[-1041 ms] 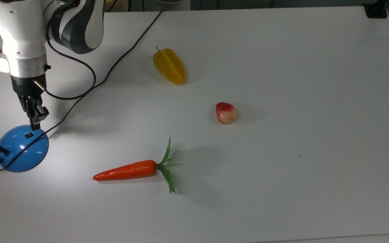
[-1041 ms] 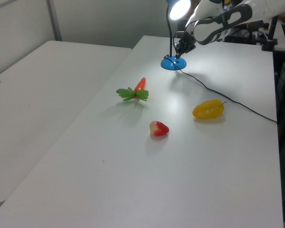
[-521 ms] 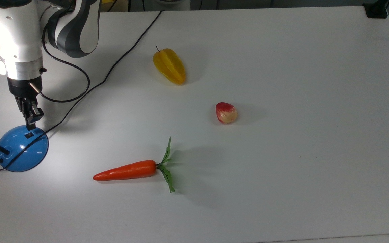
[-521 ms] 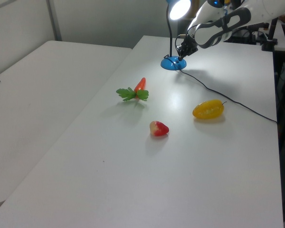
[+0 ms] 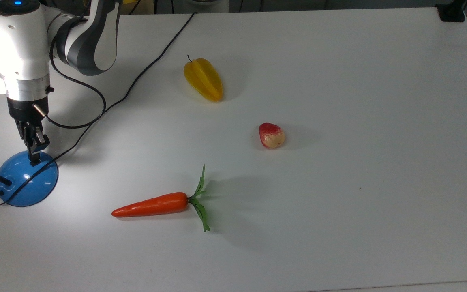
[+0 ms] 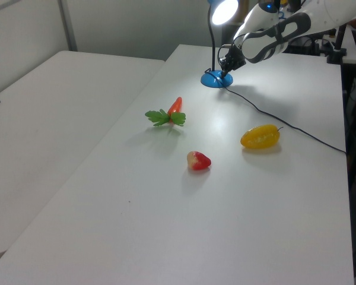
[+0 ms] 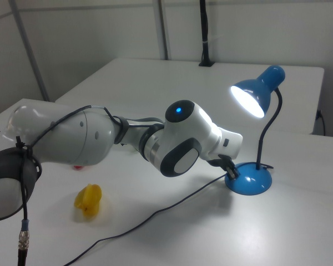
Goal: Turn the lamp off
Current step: 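Press down on the lamp base switch with the gripper fingers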
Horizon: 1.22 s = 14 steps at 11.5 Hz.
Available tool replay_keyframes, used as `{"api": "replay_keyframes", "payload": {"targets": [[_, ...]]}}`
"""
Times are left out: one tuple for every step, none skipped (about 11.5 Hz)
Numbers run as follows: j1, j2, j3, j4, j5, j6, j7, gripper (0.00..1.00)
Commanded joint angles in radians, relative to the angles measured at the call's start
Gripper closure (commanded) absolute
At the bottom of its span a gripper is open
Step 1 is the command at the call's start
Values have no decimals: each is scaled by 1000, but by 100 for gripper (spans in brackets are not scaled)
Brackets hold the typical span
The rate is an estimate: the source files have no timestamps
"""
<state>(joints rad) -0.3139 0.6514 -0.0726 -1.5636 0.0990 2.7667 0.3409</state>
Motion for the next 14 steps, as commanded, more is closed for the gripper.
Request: {"api": "replay_keyframes", "payload": {"targets": [[6, 51, -6, 57, -8, 17, 7, 100], [7, 54, -6, 57, -9, 17, 7, 100], [7, 54, -6, 56, -9, 17, 6, 100], [7, 54, -6, 51, -10, 19, 4, 100], [9, 59, -6, 48, -10, 21, 4, 100], [10, 65, -6, 47, -19, 33, 4, 100], [10, 67, -6, 42, -28, 43, 4, 100], [12, 67, -6, 31, -31, 47, 4, 100], [12, 65, -6, 31, -32, 47, 4, 100], [10, 60, -6, 30, -32, 45, 3, 100], [9, 48, -4, 27, -32, 42, 3, 100], [9, 21, -3, 2, -33, 39, 1, 100], [9, -16, 2, -30, -32, 34, -17, 100], [9, -56, 4, -68, -32, 31, -29, 100]]}}
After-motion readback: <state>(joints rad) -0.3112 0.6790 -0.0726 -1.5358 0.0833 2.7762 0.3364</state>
